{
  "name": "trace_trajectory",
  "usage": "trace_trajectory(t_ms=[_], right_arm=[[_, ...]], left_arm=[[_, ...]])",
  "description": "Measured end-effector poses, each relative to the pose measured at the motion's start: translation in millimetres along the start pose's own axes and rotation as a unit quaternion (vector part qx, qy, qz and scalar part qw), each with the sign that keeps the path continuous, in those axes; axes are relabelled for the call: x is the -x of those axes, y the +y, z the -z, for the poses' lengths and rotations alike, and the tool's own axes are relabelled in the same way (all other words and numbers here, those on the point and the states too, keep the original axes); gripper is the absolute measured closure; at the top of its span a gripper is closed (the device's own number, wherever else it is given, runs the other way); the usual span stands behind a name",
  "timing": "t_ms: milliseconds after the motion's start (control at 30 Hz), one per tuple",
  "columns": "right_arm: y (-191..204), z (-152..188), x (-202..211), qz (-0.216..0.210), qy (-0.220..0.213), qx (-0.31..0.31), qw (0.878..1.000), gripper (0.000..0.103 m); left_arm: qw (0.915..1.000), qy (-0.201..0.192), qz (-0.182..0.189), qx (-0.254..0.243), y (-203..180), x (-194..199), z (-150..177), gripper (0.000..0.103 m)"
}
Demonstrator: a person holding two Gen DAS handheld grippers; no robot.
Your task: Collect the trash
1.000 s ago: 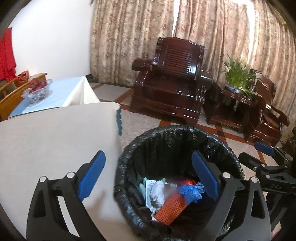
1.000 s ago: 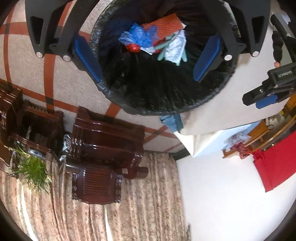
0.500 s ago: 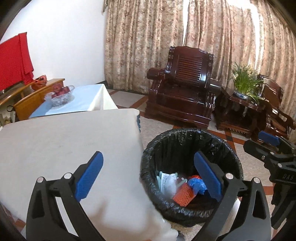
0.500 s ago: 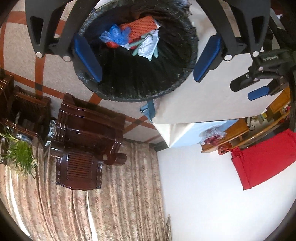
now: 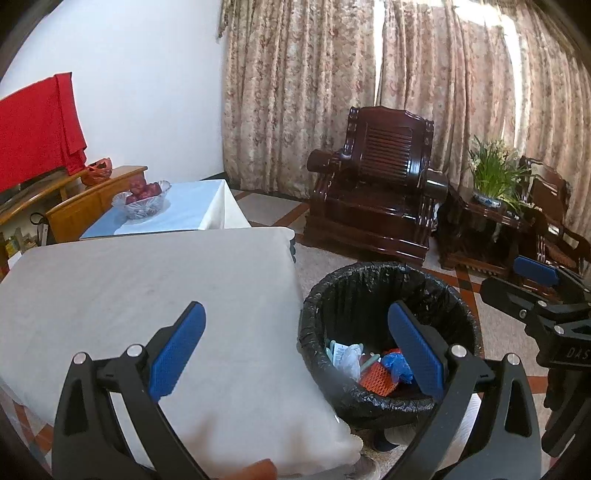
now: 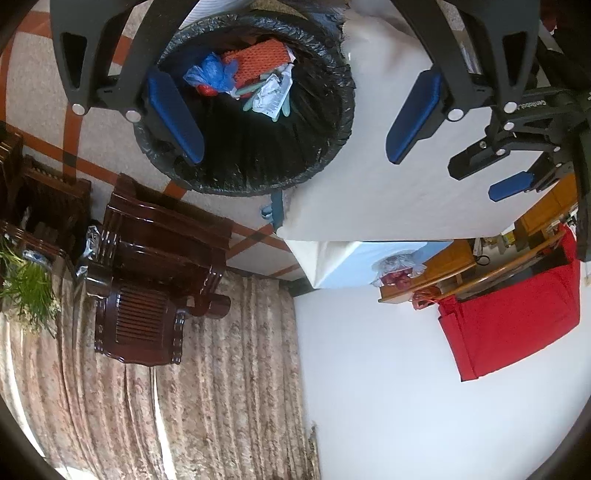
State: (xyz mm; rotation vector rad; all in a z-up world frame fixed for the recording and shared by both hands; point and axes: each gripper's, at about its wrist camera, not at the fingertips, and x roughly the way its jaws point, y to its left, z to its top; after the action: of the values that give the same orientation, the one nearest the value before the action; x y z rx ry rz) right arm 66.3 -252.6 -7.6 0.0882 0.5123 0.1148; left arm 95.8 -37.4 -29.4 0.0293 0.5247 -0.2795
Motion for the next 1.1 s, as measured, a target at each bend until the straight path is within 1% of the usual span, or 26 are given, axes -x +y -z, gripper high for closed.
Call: trace_trajectory(t_ms=[300,567,1100], right_arm=[[11.8,-0.5,7.7,-0.007,-0.01,0.012,1.0,0.006],[20.2,-3.1,13.5,-0.01,-0.018,0.021,1.0,0.006],[28.0,-4.3,15.3,-0.012,-0.024,0.027,0.999,0.006]], left_arm=[[0.9997,-0.025,-0.005,0.004,3.5,22.4,-2.1,0.007],[0.9993,-0.036,-0.009,0.009,6.5,31.5,-3.4,0.007],[0.9989,-0.043,-0.014,0.009,9.4,38.4,-2.7,0.007]])
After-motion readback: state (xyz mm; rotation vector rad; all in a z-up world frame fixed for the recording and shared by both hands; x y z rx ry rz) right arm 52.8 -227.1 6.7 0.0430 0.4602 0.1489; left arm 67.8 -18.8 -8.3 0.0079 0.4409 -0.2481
